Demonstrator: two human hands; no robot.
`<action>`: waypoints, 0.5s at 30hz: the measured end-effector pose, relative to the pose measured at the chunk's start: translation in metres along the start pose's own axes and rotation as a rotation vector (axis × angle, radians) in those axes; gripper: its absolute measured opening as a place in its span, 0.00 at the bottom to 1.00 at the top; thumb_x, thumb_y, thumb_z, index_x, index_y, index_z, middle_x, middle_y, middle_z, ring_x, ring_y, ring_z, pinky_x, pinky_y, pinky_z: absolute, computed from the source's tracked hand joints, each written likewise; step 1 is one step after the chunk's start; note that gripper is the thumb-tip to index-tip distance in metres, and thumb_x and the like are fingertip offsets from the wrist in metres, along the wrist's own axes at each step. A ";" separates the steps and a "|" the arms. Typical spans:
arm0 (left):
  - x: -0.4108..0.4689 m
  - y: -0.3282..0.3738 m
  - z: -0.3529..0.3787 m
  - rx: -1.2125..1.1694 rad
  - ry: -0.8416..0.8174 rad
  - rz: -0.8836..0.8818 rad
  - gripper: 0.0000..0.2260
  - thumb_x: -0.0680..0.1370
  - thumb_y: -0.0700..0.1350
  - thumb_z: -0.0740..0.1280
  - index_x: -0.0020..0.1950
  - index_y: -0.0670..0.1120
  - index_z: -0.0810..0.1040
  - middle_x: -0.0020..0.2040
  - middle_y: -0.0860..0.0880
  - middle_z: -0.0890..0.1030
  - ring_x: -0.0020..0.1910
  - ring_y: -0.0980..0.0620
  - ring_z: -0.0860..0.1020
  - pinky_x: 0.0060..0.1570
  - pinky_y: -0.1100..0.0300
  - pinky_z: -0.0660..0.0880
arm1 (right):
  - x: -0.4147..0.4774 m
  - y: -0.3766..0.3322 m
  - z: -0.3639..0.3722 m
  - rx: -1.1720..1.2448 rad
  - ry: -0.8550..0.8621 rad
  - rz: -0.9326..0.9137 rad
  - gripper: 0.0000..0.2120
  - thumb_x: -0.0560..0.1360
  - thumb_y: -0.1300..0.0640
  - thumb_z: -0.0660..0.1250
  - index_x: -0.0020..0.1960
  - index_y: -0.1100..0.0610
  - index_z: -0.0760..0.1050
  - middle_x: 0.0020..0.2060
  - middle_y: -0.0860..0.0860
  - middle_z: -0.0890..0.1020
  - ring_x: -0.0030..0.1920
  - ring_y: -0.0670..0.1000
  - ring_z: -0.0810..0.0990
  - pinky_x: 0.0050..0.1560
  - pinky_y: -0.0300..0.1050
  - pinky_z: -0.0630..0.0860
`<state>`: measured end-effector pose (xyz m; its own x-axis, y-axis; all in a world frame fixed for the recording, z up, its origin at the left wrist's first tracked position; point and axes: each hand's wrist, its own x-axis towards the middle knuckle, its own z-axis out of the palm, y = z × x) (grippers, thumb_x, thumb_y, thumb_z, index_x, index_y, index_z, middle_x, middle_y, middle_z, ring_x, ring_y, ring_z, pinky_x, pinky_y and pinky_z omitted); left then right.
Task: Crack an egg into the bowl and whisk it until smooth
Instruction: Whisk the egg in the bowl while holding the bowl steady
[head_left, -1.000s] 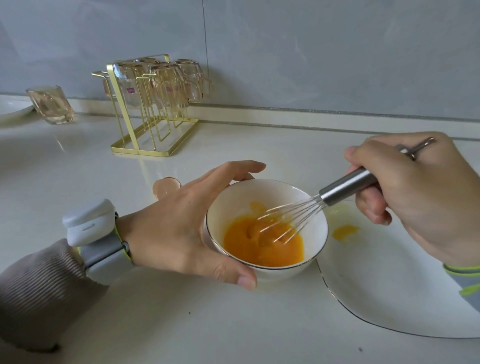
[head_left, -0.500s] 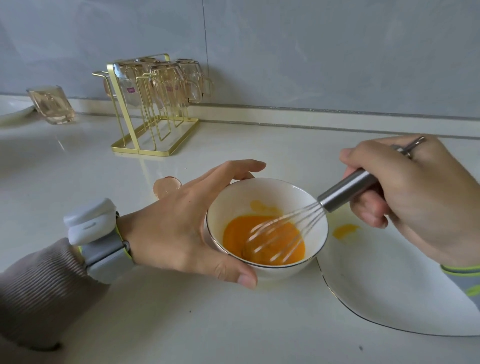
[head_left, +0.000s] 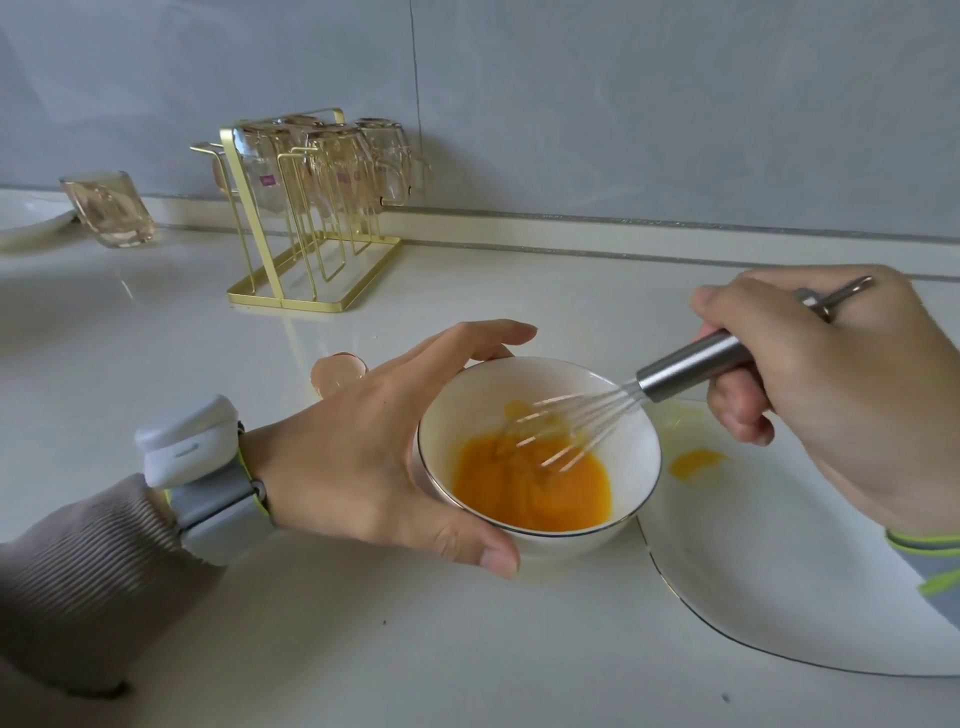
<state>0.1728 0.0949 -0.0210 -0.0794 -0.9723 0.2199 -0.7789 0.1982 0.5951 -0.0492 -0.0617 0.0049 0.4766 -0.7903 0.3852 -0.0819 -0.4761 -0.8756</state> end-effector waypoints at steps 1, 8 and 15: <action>0.000 0.000 0.000 -0.004 0.000 -0.001 0.53 0.58 0.80 0.67 0.78 0.61 0.56 0.72 0.63 0.70 0.69 0.60 0.74 0.61 0.69 0.73 | 0.000 0.000 0.000 0.000 -0.005 0.004 0.18 0.73 0.55 0.65 0.31 0.68 0.69 0.16 0.53 0.67 0.20 0.56 0.66 0.26 0.43 0.66; -0.001 -0.001 0.000 0.010 0.000 -0.015 0.53 0.57 0.81 0.67 0.77 0.63 0.56 0.72 0.64 0.70 0.69 0.62 0.74 0.62 0.72 0.69 | -0.001 -0.001 0.000 0.023 -0.018 0.015 0.19 0.72 0.54 0.66 0.31 0.68 0.68 0.15 0.54 0.67 0.20 0.55 0.65 0.27 0.44 0.65; -0.001 -0.002 0.000 0.012 0.000 -0.019 0.53 0.57 0.80 0.68 0.77 0.63 0.56 0.72 0.63 0.71 0.68 0.60 0.75 0.63 0.66 0.72 | 0.000 0.000 0.000 0.054 -0.027 0.024 0.19 0.72 0.55 0.66 0.31 0.69 0.68 0.15 0.54 0.66 0.19 0.55 0.65 0.25 0.41 0.64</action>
<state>0.1743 0.0958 -0.0221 -0.0646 -0.9757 0.2093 -0.7877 0.1786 0.5896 -0.0492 -0.0614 0.0047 0.4985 -0.7902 0.3564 -0.0470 -0.4351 -0.8991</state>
